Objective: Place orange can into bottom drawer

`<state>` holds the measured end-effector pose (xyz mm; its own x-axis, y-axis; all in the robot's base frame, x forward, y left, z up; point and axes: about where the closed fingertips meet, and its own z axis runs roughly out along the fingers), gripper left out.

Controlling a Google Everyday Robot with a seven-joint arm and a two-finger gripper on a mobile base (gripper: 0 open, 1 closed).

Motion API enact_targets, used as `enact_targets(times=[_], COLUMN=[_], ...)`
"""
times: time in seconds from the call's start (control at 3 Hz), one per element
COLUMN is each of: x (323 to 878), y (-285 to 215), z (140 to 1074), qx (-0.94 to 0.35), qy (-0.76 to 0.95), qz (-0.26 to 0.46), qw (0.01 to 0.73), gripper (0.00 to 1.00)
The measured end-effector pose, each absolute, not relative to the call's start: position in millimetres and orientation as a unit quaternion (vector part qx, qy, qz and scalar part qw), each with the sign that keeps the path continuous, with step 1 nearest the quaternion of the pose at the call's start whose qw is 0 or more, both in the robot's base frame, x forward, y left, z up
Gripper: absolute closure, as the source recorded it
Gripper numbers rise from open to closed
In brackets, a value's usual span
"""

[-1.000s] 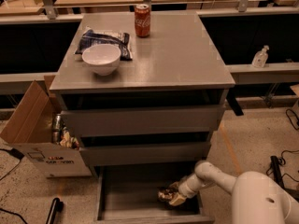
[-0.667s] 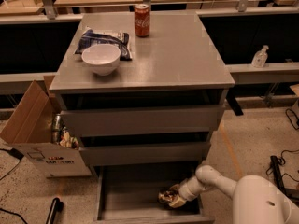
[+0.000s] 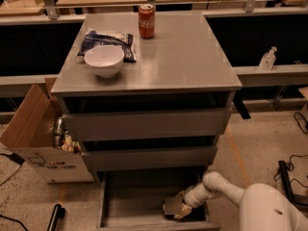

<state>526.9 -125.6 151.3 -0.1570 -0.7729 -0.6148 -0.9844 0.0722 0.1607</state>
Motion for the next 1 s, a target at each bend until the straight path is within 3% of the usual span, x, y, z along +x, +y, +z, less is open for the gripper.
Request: enact_targets(times=[0.33, 0.67, 1.0], x=[541.1, 552.6, 550.8], y=[-132.5, -151.4, -155.1], z=[185.5, 240.7, 243.7], qx=[-0.588, -0.556, -0.551], qy=[0.702, 0.684, 0.684], qz=[0.308, 0.322, 0.323], qw=[0.259, 0.345, 0.353], gripper=[0.0, 0.0, 0.0])
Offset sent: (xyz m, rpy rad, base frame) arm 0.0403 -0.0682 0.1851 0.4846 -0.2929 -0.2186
